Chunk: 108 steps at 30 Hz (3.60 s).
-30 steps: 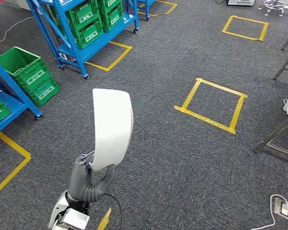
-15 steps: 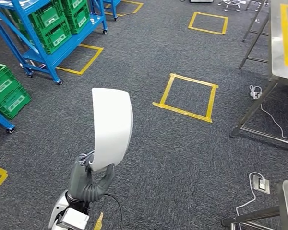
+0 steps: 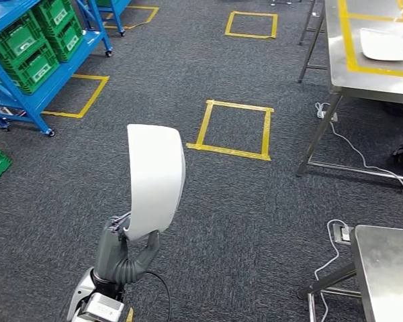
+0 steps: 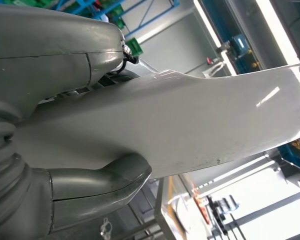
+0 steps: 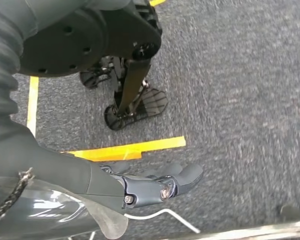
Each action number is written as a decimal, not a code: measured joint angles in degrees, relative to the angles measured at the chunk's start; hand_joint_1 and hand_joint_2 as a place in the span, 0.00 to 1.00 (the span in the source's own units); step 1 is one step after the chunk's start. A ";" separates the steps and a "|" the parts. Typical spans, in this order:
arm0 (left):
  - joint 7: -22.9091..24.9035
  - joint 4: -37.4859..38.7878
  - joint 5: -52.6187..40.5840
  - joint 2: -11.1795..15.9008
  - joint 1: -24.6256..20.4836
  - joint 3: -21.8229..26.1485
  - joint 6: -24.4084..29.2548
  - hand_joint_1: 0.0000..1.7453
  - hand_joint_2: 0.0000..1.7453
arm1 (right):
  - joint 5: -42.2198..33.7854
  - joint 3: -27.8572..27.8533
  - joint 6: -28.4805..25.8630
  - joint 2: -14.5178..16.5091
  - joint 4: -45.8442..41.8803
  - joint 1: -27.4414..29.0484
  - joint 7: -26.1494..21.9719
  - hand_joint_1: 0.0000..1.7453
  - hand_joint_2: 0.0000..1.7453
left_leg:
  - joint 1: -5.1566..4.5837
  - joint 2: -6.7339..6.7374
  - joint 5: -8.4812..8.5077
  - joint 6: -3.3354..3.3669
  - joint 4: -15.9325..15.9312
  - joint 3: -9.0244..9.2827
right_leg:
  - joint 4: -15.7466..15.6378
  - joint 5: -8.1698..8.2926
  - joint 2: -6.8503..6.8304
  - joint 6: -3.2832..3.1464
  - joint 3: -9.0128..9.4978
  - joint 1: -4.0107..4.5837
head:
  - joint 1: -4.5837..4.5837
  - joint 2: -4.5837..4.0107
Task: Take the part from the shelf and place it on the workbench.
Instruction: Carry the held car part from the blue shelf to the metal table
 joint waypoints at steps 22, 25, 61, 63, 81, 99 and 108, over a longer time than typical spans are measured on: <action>-0.32 -0.15 0.05 -0.25 -0.13 0.04 -0.01 1.00 1.00 | 1.03 -0.30 -0.39 0.22 0.09 -0.01 0.13 0.00 1.00 | -0.47 4.99 4.80 0.34 -14.04 6.49 | 0.19 -0.49 -5.04 1.43 -0.13 -0.29 | -0.20 0.00; -0.37 -0.17 0.05 -0.21 -0.17 0.05 -0.01 1.00 1.00 | 1.07 -0.30 -0.39 0.22 0.09 -0.04 0.13 0.00 1.00 | -0.07 2.29 1.13 -0.42 -8.97 4.60 | -0.02 -0.22 -3.57 0.43 -0.06 -0.49 | -0.45 0.00; -0.73 -0.09 -0.70 -0.24 -0.94 -0.10 -0.29 1.00 1.00 | 1.11 -1.33 -0.17 0.70 0.04 0.36 0.20 0.00 1.00 | -0.13 0.11 -0.44 0.09 0.65 -0.40 | -0.43 -0.26 0.05 -0.12 0.63 0.03 | -0.47 0.00; -0.73 -0.10 -0.72 -0.22 -0.97 -0.10 -0.29 1.00 1.00 | 1.11 -1.33 -0.15 0.81 0.04 0.35 0.20 0.00 1.00 | -0.11 -1.72 3.97 0.63 -7.18 3.00 | -0.34 -0.26 1.42 0.01 0.73 0.06 | -0.46 0.00; -0.92 0.10 -1.05 -0.65 -1.26 -0.08 -0.12 1.00 1.00 | 1.72 -1.88 -0.13 1.14 -0.30 0.23 0.27 0.00 1.00 | -0.79 4.56 5.35 1.38 -14.07 5.91 | -0.17 -1.05 -6.64 2.01 0.57 0.12 | -0.07 0.00; -1.25 0.33 -1.11 -0.55 -1.26 -0.09 -0.11 1.00 1.00 | 2.00 -2.84 -0.15 2.39 -1.38 0.46 1.15 0.00 1.00 | -0.16 -3.39 5.93 1.59 -13.56 4.91 | -0.35 0.06 3.51 1.38 -0.41 -0.12 | -0.68 0.00; -1.30 0.44 -1.16 -0.78 -1.21 -0.10 -0.14 1.00 1.00 | 2.65 -3.36 -0.09 2.45 -1.60 0.37 1.34 0.00 1.00 | 0.09 0.75 6.32 2.50 -14.54 5.26 | 13.33 -6.44 -2.00 2.96 -7.33 -0.29 | -0.20 0.00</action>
